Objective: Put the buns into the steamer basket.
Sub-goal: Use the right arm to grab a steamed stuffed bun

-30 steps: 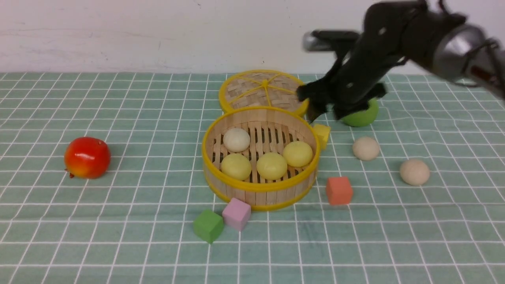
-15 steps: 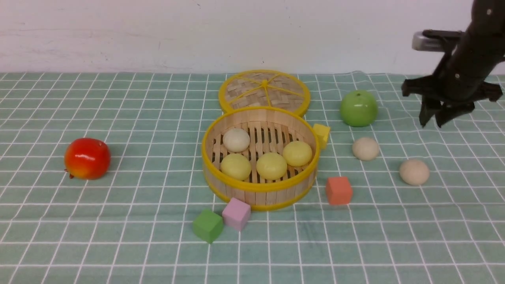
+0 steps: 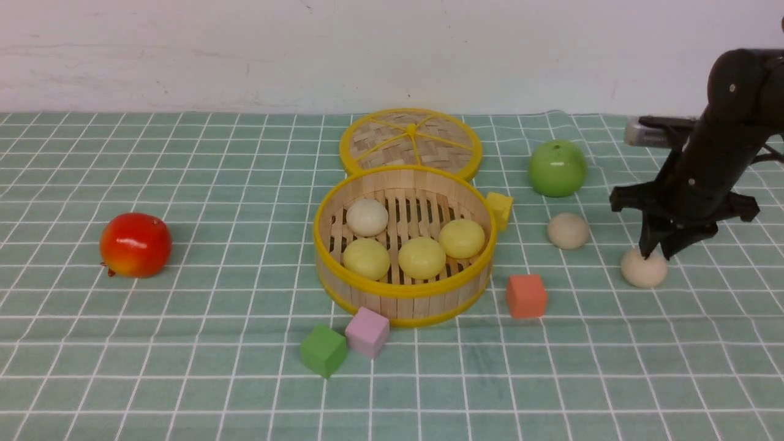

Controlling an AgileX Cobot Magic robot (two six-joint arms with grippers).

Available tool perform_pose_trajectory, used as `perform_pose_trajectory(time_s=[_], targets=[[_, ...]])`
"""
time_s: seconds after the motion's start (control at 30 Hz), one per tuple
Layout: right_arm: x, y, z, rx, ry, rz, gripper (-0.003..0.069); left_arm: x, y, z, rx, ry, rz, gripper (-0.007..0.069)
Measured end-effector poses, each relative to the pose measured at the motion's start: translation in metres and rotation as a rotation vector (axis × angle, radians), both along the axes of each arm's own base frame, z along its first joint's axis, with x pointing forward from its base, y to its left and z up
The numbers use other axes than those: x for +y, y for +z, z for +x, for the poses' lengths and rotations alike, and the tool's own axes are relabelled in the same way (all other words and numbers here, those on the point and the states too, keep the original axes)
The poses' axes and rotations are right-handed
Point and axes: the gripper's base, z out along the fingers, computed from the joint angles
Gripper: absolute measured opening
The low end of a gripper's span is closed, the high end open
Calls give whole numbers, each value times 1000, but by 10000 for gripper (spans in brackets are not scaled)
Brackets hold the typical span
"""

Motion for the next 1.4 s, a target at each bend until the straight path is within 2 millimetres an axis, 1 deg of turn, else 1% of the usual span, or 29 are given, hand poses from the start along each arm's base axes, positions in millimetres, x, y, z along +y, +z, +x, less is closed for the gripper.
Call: perform_pose_trajectory(time_s=[0.17, 0.43, 0.6, 0.67, 0.73, 0.9, 1.03, 1.07, 1.1, 1.17, 1.27, 1.33, 1.37, 1.4], targets=[[0, 1, 5, -63, -3, -1, 227, 0, 0, 0, 0, 0, 0, 190], [0, 0, 6, -69, 25, -10, 231, 0, 0, 0, 0, 0, 0, 200], [0, -9, 8, -49, 32, -12, 231, 0, 0, 0, 0, 0, 0, 201], [0, -18, 9, -29, 35, -13, 231, 0, 0, 0, 0, 0, 0, 201], [0, -23, 10, -21, 35, -13, 231, 0, 0, 0, 0, 0, 0, 201], [0, -24, 12, -37, 53, -19, 224, 0, 0, 0, 0, 0, 0, 204], [0, -24, 12, -41, 78, -26, 107, 0, 0, 0, 0, 0, 0, 207], [0, -24, 12, -41, 80, -27, 55, 0, 0, 0, 0, 0, 0, 208], [0, -25, 12, -39, 81, -27, 23, 0, 0, 0, 0, 0, 0, 209], [0, -25, 12, -35, 85, -28, 2, 0, 0, 0, 0, 0, 1, 211], [1, -24, 11, -26, 91, -15, 0, 0, 0, 0, 0, 0, 1, 215], [5, -17, 10, -34, 102, 19, 0, 0, 0, 0, 0, 0, 1, 217], [10, -11, 11, -54, 115, 37, 0, 0, 0, 0, 0, 0, 1, 218], [11, -9, 11, -59, 115, 42, 0, 0, 0, 0, 0, 0, 1, 218]])
